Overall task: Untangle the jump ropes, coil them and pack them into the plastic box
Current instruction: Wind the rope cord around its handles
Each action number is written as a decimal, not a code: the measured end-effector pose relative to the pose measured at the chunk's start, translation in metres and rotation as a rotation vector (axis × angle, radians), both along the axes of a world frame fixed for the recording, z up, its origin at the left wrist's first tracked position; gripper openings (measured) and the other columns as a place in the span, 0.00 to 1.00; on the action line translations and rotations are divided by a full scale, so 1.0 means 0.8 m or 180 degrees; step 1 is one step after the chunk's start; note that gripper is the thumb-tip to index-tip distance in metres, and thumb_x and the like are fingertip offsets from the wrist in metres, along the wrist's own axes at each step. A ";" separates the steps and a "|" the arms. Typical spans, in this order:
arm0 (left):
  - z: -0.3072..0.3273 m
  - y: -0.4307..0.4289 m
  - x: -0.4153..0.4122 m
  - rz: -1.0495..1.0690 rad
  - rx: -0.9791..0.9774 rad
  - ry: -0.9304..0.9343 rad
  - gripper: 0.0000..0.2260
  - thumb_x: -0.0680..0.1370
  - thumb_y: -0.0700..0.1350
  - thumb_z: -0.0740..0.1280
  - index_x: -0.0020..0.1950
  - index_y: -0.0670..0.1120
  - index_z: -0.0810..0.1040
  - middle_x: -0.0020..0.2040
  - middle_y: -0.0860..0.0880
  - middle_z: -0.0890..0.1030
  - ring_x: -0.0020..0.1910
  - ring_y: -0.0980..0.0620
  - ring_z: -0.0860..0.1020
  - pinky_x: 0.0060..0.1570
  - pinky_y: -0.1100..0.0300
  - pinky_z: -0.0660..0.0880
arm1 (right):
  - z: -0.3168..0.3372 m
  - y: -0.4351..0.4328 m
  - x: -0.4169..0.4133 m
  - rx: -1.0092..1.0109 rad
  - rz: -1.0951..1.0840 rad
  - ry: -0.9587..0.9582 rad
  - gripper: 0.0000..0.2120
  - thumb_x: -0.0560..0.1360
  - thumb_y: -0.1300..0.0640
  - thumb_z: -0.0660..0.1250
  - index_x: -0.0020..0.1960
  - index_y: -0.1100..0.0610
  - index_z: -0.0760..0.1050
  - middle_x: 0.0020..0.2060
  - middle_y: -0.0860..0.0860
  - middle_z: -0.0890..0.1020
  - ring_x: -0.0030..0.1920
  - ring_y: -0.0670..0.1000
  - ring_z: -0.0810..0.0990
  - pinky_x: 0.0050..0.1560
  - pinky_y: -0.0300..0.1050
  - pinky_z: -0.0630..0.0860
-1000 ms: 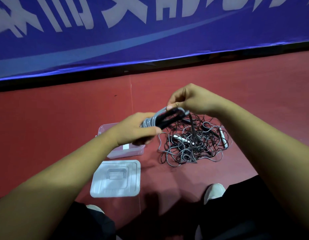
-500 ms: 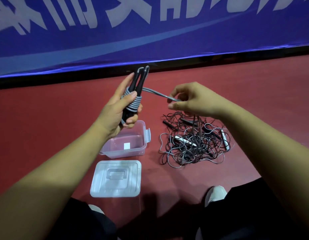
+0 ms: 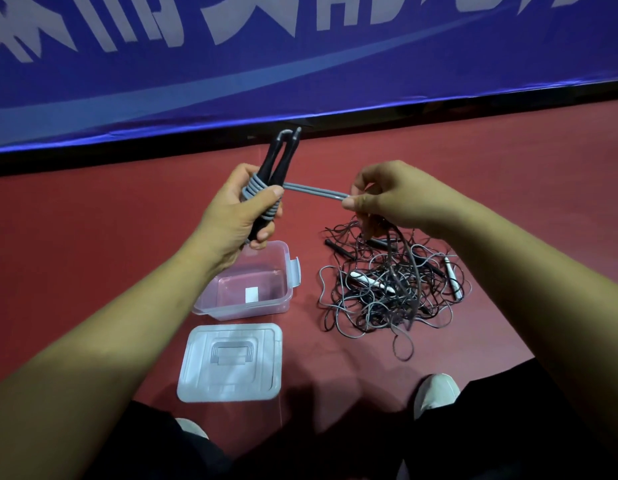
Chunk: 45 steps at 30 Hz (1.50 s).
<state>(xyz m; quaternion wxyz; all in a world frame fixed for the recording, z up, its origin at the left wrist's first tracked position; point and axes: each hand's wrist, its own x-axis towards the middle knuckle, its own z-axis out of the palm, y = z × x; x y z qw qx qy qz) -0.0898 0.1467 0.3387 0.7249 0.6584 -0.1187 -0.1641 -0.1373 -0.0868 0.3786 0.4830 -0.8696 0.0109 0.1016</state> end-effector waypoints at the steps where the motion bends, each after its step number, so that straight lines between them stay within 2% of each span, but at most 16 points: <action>1: -0.001 0.000 0.003 0.0045 0.0082 -0.0045 0.09 0.81 0.38 0.64 0.51 0.48 0.65 0.34 0.43 0.74 0.22 0.52 0.65 0.23 0.66 0.60 | 0.000 0.000 0.000 0.0008 0.0101 0.0044 0.07 0.78 0.59 0.69 0.47 0.64 0.76 0.32 0.57 0.81 0.31 0.54 0.81 0.31 0.43 0.79; 6: -0.007 -0.002 0.017 0.0205 0.0347 -0.0103 0.13 0.80 0.36 0.66 0.46 0.51 0.64 0.34 0.43 0.73 0.23 0.52 0.64 0.24 0.65 0.59 | 0.002 0.004 0.005 -0.0445 0.0402 0.0129 0.06 0.79 0.56 0.68 0.45 0.58 0.77 0.27 0.48 0.78 0.27 0.47 0.78 0.27 0.36 0.72; 9: -0.011 0.006 0.027 0.0405 0.0591 -0.0183 0.13 0.79 0.37 0.67 0.45 0.51 0.65 0.34 0.45 0.78 0.22 0.50 0.68 0.22 0.64 0.62 | 0.007 0.001 0.006 -0.0897 0.0496 -0.0082 0.08 0.79 0.51 0.68 0.44 0.54 0.79 0.28 0.47 0.77 0.25 0.42 0.74 0.28 0.33 0.69; 11: -0.016 0.014 0.034 0.0436 0.1020 -0.0362 0.13 0.77 0.37 0.69 0.45 0.51 0.66 0.36 0.46 0.82 0.22 0.49 0.72 0.22 0.63 0.66 | 0.013 0.006 0.004 -0.0996 0.0556 -0.0319 0.08 0.79 0.49 0.67 0.45 0.52 0.81 0.30 0.48 0.76 0.25 0.40 0.70 0.27 0.33 0.66; 14: -0.022 0.016 0.035 0.0238 0.1860 -0.0772 0.12 0.75 0.39 0.71 0.48 0.49 0.69 0.35 0.48 0.81 0.23 0.50 0.76 0.24 0.61 0.71 | 0.019 0.025 0.000 -0.1051 0.0856 -0.0554 0.10 0.78 0.51 0.67 0.43 0.55 0.82 0.31 0.54 0.77 0.27 0.43 0.68 0.28 0.37 0.64; 17: -0.025 0.009 0.024 0.0010 0.2831 -0.1358 0.12 0.74 0.44 0.70 0.51 0.51 0.69 0.37 0.49 0.82 0.28 0.50 0.81 0.31 0.56 0.76 | 0.020 0.042 -0.001 -0.1067 0.0982 -0.0714 0.12 0.76 0.54 0.70 0.39 0.62 0.79 0.28 0.54 0.71 0.26 0.44 0.63 0.26 0.38 0.60; 19: -0.026 0.008 0.019 -0.0135 0.3313 -0.1667 0.12 0.73 0.48 0.70 0.51 0.54 0.69 0.38 0.48 0.82 0.32 0.46 0.81 0.35 0.51 0.78 | 0.019 0.047 0.001 -0.1008 0.0914 -0.0848 0.10 0.76 0.56 0.70 0.38 0.61 0.79 0.27 0.54 0.70 0.25 0.44 0.63 0.26 0.38 0.60; 23: -0.024 0.009 0.004 -0.0832 0.3517 -0.1511 0.10 0.71 0.52 0.72 0.50 0.56 0.77 0.38 0.52 0.81 0.37 0.50 0.80 0.39 0.50 0.78 | 0.018 0.051 0.003 -0.1080 0.0822 -0.1122 0.07 0.75 0.57 0.71 0.42 0.61 0.83 0.29 0.52 0.78 0.26 0.39 0.71 0.28 0.31 0.64; 26: -0.020 0.005 -0.013 -0.1118 0.3804 -0.1623 0.13 0.69 0.65 0.72 0.47 0.59 0.79 0.34 0.55 0.79 0.35 0.55 0.78 0.33 0.56 0.73 | 0.015 0.052 0.006 -0.1182 0.0718 -0.1296 0.08 0.74 0.54 0.72 0.42 0.58 0.83 0.30 0.46 0.79 0.29 0.38 0.73 0.30 0.30 0.65; 28: -0.018 0.003 -0.021 -0.1125 0.3930 -0.1718 0.18 0.68 0.72 0.68 0.41 0.59 0.78 0.30 0.54 0.76 0.30 0.57 0.74 0.29 0.59 0.66 | 0.014 0.051 0.010 -0.1223 0.0669 -0.1361 0.08 0.74 0.52 0.73 0.44 0.57 0.83 0.35 0.47 0.83 0.33 0.40 0.76 0.33 0.31 0.68; 30: -0.018 0.004 -0.026 -0.1177 0.3810 -0.1707 0.16 0.70 0.70 0.67 0.39 0.59 0.78 0.28 0.53 0.74 0.26 0.57 0.71 0.28 0.59 0.63 | 0.012 0.050 0.013 -0.1227 0.0619 -0.1380 0.10 0.73 0.50 0.74 0.46 0.57 0.84 0.40 0.50 0.86 0.39 0.44 0.80 0.40 0.41 0.74; 34: -0.016 0.016 -0.028 -0.1516 0.3219 -0.1686 0.11 0.74 0.60 0.69 0.45 0.53 0.81 0.28 0.50 0.74 0.26 0.57 0.69 0.28 0.61 0.64 | 0.010 0.048 0.019 -0.1200 0.0533 -0.1366 0.13 0.71 0.47 0.76 0.44 0.57 0.84 0.38 0.52 0.85 0.39 0.48 0.81 0.39 0.45 0.75; 37: -0.011 0.024 -0.033 -0.1735 0.2559 -0.1500 0.08 0.76 0.53 0.71 0.48 0.49 0.80 0.32 0.48 0.79 0.25 0.58 0.73 0.30 0.62 0.72 | 0.007 0.043 0.020 -0.1015 0.0432 -0.1307 0.13 0.69 0.49 0.77 0.45 0.58 0.82 0.31 0.47 0.79 0.31 0.41 0.75 0.32 0.36 0.68; 39: -0.010 0.026 -0.038 -0.1645 0.1876 -0.1051 0.09 0.77 0.49 0.71 0.48 0.44 0.78 0.32 0.48 0.79 0.25 0.52 0.74 0.29 0.59 0.73 | 0.002 0.040 0.019 -0.0876 0.0414 -0.1244 0.10 0.71 0.51 0.76 0.45 0.56 0.81 0.28 0.44 0.74 0.28 0.38 0.72 0.29 0.31 0.62; 42: -0.008 0.028 -0.041 -0.1337 0.0826 -0.0525 0.12 0.73 0.53 0.68 0.48 0.45 0.75 0.33 0.46 0.78 0.24 0.48 0.71 0.25 0.61 0.68 | -0.005 0.039 0.018 -0.0846 0.0460 -0.1144 0.05 0.75 0.53 0.72 0.42 0.54 0.81 0.27 0.43 0.74 0.26 0.39 0.70 0.30 0.35 0.63; 45: -0.005 0.032 -0.036 -0.1025 0.0152 -0.0294 0.16 0.75 0.52 0.67 0.61 0.49 0.73 0.33 0.42 0.77 0.22 0.49 0.70 0.24 0.62 0.67 | -0.008 0.038 0.015 -0.0744 0.0497 -0.0853 0.06 0.78 0.54 0.69 0.42 0.52 0.81 0.21 0.43 0.71 0.23 0.40 0.67 0.26 0.32 0.61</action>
